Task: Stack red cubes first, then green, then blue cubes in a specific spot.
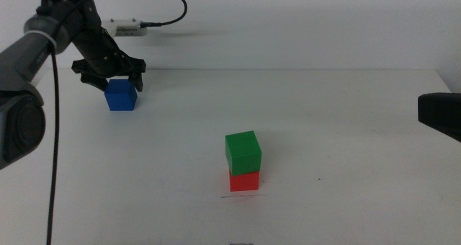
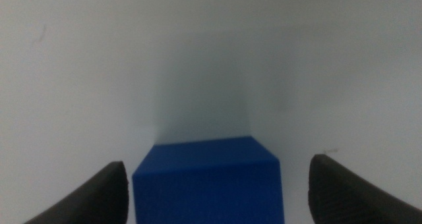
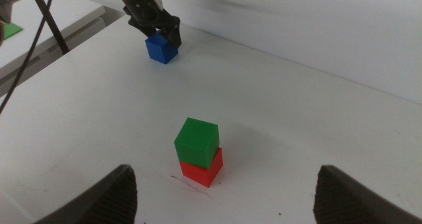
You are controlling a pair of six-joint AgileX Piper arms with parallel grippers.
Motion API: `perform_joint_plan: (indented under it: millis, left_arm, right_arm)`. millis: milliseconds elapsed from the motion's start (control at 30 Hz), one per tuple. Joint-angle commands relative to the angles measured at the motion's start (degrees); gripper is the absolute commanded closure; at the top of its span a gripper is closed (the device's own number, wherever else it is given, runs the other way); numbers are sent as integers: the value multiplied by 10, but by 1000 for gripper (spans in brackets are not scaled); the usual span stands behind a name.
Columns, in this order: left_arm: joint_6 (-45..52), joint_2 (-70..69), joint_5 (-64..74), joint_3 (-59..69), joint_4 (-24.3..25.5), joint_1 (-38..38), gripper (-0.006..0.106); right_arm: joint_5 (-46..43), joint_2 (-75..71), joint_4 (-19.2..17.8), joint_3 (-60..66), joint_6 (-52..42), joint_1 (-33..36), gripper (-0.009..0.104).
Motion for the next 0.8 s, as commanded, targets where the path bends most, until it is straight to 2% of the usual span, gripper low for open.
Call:
perform_joint_plan:
  millis: [0, 133, 400, 467, 567, 767]
  left_arm:
    - [1, -40, -28, -19, -13, -3, 8]
    - [-12, -29, -25, -19, -17, -2, 21]
    - [-18, -29, 22, -20, -16, -2, 76]
    - [-32, -47, 47, -20, -9, -2, 85]
    - [-77, -84, 71, -10, 12, -2, 93]
    - [-99, -222, 56, 117, 7, -16, 95]
  right_arm:
    - [-42, 1, -1, -12, -9, -5, 18]
    - [-42, 1, -1, -12, -9, -5, 18]
    - [-42, 1, -1, -12, -9, -5, 18]
    - [-42, 1, -1, -12, -9, -5, 18]
    - [-42, 1, -1, -12, -9, -5, 18]
    - [-42, 1, -1, -12, -9, -5, 18]
